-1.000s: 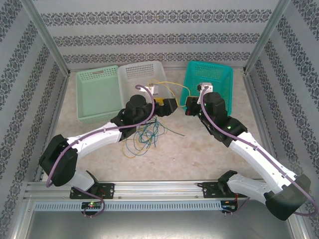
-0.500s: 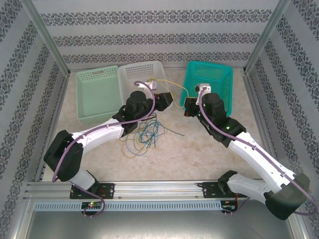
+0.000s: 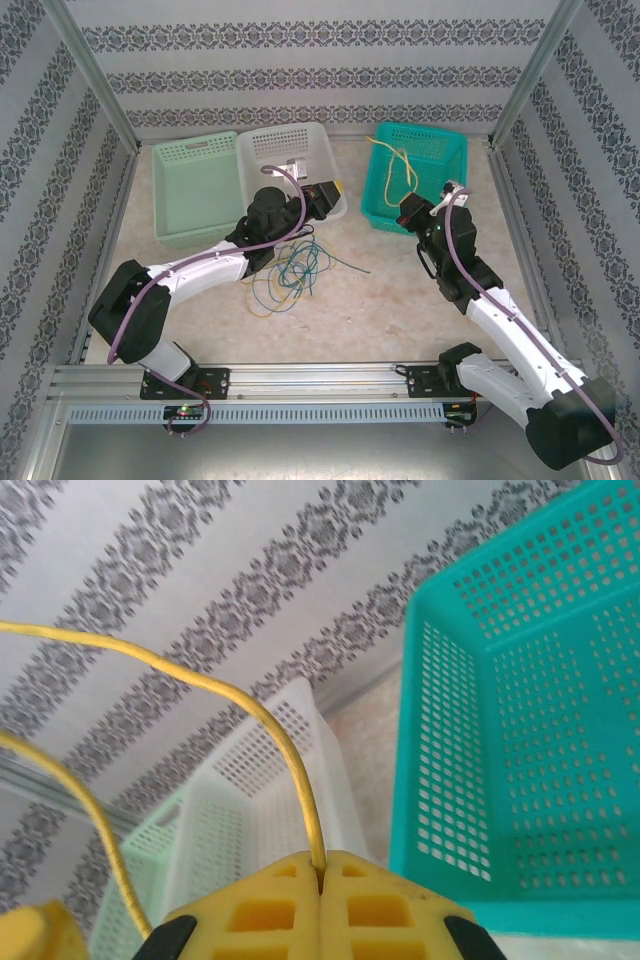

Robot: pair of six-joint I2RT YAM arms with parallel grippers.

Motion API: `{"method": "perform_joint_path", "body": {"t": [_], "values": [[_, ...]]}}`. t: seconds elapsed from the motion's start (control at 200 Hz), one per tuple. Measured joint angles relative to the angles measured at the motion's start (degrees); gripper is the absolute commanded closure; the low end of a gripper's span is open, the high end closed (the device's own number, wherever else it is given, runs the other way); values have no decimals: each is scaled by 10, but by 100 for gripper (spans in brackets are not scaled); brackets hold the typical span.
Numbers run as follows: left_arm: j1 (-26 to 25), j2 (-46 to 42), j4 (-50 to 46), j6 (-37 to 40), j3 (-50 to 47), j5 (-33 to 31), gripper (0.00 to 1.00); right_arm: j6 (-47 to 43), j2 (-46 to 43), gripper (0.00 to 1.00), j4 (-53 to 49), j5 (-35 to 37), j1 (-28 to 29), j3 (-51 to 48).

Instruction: Untangle the cables

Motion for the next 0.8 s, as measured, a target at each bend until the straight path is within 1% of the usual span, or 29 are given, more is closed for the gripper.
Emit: {"method": "perform_joint_path", "body": {"t": [0.08,0.1,0.12,0.17,0.22,0.305,0.475,0.689,0.799], "values": [[0,0,8,-1,0,5,48,3,2,100,12,-6,2,6],[0,0,10,-5,0,6,39,3,4,100,13,-8,2,9],[0,0,11,-3,0,10,32,2,7,100,12,-10,3,12],[0,0,12,-2,1,14,22,0,13,100,12,-11,6,21],[-1,0,9,3,5,22,18,-2,16,100,10,-14,10,28],[-3,5,-4,19,29,40,14,-4,24,100,9,-22,12,37],[-12,37,-16,47,105,89,14,-17,64,100,-13,-45,25,70],[-14,46,-30,71,114,117,14,-23,80,100,-34,-55,32,89],[-19,48,-53,90,120,117,17,-26,89,100,-36,-64,33,96]]}}
